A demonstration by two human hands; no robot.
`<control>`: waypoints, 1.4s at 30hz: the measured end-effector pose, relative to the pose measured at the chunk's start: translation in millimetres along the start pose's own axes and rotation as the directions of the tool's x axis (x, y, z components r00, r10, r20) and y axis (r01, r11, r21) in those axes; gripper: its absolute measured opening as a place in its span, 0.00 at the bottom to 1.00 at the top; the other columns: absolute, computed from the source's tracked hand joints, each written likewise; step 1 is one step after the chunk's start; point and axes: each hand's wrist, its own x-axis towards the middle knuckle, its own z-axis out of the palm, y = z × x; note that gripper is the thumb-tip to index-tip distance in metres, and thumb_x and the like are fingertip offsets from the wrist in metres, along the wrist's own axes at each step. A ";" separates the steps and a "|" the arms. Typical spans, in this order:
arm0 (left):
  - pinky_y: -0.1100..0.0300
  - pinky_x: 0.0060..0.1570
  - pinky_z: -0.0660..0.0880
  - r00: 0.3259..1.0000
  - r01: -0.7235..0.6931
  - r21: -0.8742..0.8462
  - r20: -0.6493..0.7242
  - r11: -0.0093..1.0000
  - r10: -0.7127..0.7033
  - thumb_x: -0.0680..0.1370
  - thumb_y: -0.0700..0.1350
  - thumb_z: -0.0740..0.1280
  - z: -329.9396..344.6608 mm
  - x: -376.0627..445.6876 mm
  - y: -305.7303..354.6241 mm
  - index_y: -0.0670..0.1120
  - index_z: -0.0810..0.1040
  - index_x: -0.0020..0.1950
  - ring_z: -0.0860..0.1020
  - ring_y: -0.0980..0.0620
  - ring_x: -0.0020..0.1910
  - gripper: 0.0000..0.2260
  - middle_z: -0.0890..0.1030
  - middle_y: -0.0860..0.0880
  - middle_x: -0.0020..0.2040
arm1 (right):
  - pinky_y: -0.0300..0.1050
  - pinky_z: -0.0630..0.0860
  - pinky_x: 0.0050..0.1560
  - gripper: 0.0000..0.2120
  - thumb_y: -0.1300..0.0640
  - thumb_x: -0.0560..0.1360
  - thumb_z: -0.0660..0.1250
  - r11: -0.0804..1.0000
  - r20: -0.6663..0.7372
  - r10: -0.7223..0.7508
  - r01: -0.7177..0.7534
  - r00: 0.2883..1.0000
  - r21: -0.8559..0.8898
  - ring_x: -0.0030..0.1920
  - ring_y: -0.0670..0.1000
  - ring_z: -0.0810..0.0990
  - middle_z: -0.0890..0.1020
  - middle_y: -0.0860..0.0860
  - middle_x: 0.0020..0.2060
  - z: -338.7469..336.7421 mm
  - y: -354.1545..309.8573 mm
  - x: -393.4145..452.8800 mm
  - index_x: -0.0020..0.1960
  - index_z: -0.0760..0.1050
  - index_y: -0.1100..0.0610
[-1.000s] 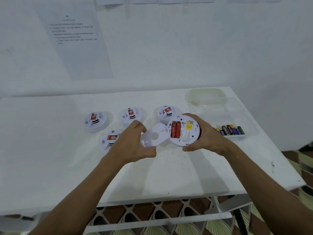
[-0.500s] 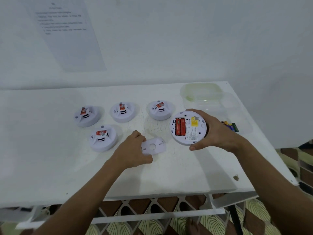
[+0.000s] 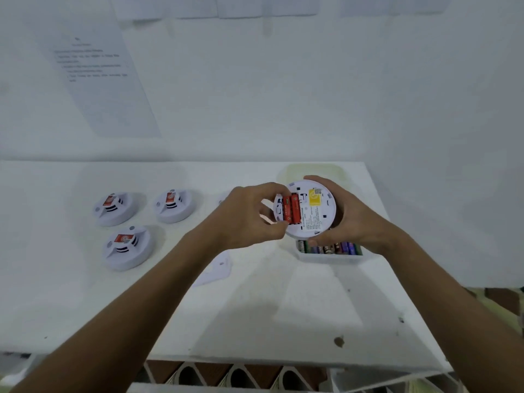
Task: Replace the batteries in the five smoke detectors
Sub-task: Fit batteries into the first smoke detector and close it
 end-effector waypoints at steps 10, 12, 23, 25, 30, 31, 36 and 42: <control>0.61 0.38 0.82 0.998 0.047 0.088 0.027 0.995 -0.050 0.68 0.46 0.77 40.8 30.1 17.2 0.51 0.76 0.63 0.83 0.58 0.39 0.25 0.82 0.54 0.53 | 0.50 0.80 0.60 0.54 0.63 0.54 0.85 0.999 0.011 -0.014 0.014 1.000 -0.044 0.66 0.51 0.75 0.73 0.50 0.66 -29.3 28.7 -7.6 0.73 0.61 0.49; 0.65 0.37 0.80 0.998 0.054 0.106 0.039 0.993 -0.058 0.68 0.46 0.77 43.4 34.4 18.8 0.51 0.77 0.63 0.83 0.59 0.39 0.25 0.83 0.53 0.52 | 0.48 0.79 0.60 0.54 0.63 0.54 0.85 0.998 0.017 -0.010 0.011 1.000 -0.064 0.65 0.49 0.76 0.74 0.49 0.65 -33.8 32.2 -6.6 0.73 0.62 0.48; 0.61 0.44 0.81 0.991 -0.040 0.279 0.135 0.959 0.002 0.67 0.49 0.77 43.1 59.4 21.2 0.47 0.76 0.63 0.81 0.55 0.41 0.26 0.83 0.49 0.52 | 0.39 0.78 0.55 0.45 0.63 0.57 0.83 0.988 -0.059 -0.081 0.073 0.995 -0.139 0.59 0.47 0.79 0.78 0.47 0.59 -37.5 41.6 1.2 0.68 0.67 0.51; 0.57 0.43 0.81 0.985 -0.066 0.309 0.170 0.949 0.013 0.68 0.50 0.77 44.9 63.1 20.9 0.47 0.75 0.62 0.81 0.52 0.42 0.26 0.82 0.49 0.51 | 0.37 0.78 0.54 0.44 0.63 0.56 0.82 0.990 -0.070 -0.073 0.063 0.995 -0.128 0.58 0.45 0.79 0.78 0.48 0.59 -36.9 43.9 1.4 0.68 0.67 0.51; 0.57 0.39 0.82 0.969 -0.100 0.355 0.246 0.930 0.010 0.68 0.52 0.77 43.5 68.1 18.5 0.47 0.71 0.62 0.78 0.55 0.38 0.27 0.78 0.53 0.46 | 0.43 0.79 0.56 0.45 0.62 0.57 0.83 0.991 -0.083 -0.054 0.043 0.995 -0.123 0.59 0.48 0.79 0.78 0.48 0.60 -33.8 49.9 2.6 0.69 0.67 0.51; 0.58 0.39 0.82 0.966 -0.096 0.349 0.258 0.932 0.003 0.68 0.51 0.77 41.3 68.6 17.1 0.48 0.71 0.62 0.78 0.55 0.38 0.27 0.78 0.53 0.47 | 0.42 0.79 0.56 0.44 0.62 0.57 0.83 0.992 -0.084 -0.051 0.040 0.995 -0.122 0.59 0.48 0.79 0.78 0.48 0.60 -32.4 50.2 2.7 0.69 0.67 0.51; 0.61 0.38 0.81 0.964 -0.114 0.378 0.267 0.919 0.010 0.68 0.50 0.77 33.3 68.0 15.5 0.47 0.71 0.60 0.78 0.56 0.37 0.25 0.78 0.53 0.45 | 0.39 0.78 0.54 0.44 0.61 0.56 0.83 0.993 -0.110 -0.061 0.049 0.992 -0.110 0.58 0.47 0.79 0.78 0.46 0.59 -24.3 46.9 7.1 0.68 0.67 0.49; 0.55 0.38 0.80 0.965 -0.168 0.481 0.260 0.861 0.043 0.71 0.49 0.73 31.4 63.9 16.2 0.45 0.66 0.64 0.78 0.50 0.38 0.26 0.80 0.49 0.46 | 0.43 0.79 0.57 0.45 0.65 0.57 0.82 0.993 -0.103 -0.073 0.062 0.992 -0.099 0.60 0.49 0.79 0.78 0.47 0.60 -25.6 44.0 12.2 0.69 0.67 0.53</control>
